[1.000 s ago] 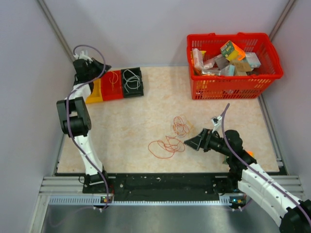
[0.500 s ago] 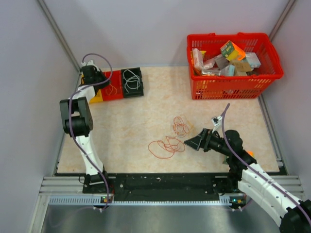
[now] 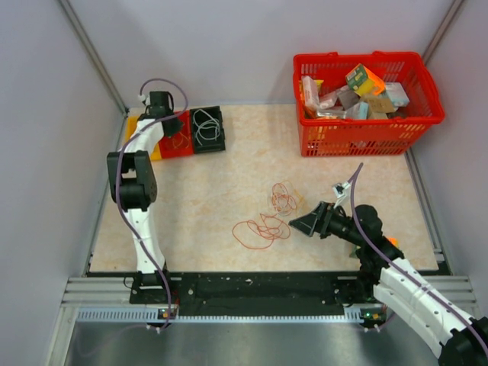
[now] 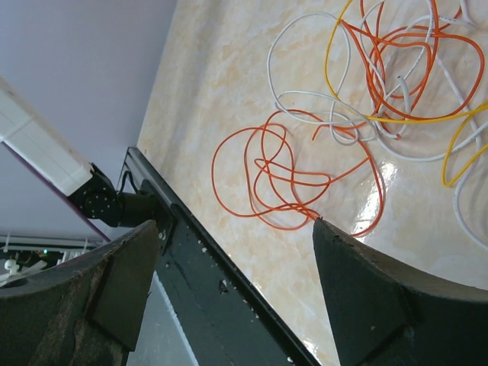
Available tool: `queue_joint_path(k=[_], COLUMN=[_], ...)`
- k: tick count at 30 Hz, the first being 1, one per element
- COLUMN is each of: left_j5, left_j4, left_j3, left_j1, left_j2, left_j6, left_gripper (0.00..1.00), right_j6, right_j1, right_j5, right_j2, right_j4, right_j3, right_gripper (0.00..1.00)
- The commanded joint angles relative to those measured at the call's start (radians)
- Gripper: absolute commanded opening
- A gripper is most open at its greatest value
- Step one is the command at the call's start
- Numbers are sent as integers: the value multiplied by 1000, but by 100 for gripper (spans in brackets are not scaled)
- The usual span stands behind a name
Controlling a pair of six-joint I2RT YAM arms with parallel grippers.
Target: Untangle the cables
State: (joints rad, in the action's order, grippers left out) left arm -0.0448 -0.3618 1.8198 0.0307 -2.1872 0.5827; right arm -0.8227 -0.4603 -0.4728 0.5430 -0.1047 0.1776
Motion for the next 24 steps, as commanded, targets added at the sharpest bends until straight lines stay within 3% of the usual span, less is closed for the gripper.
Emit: queue_joint_path(k=[1,5,14,24], left_j5=[-119,-185,-158,-136], left_j4=[-150,-198,-328,-338], left_j3=[59,102,153,64], left_j1=[-21,-77,-74,-77], left_j2=[9,1,-52,26], left_j6=[146,170,339,421], left_gripper=[0,0,0,0], right_j6=[0,-1,5,3], right_j1=[5,6,6,6], right_j5=[3,-4,-1,-15], right_j2=[-2,18,0,28], right_j4=[-41,-59,-35,-64], right_j3=[13,14,19,25], right_gripper=[81,81,81,81])
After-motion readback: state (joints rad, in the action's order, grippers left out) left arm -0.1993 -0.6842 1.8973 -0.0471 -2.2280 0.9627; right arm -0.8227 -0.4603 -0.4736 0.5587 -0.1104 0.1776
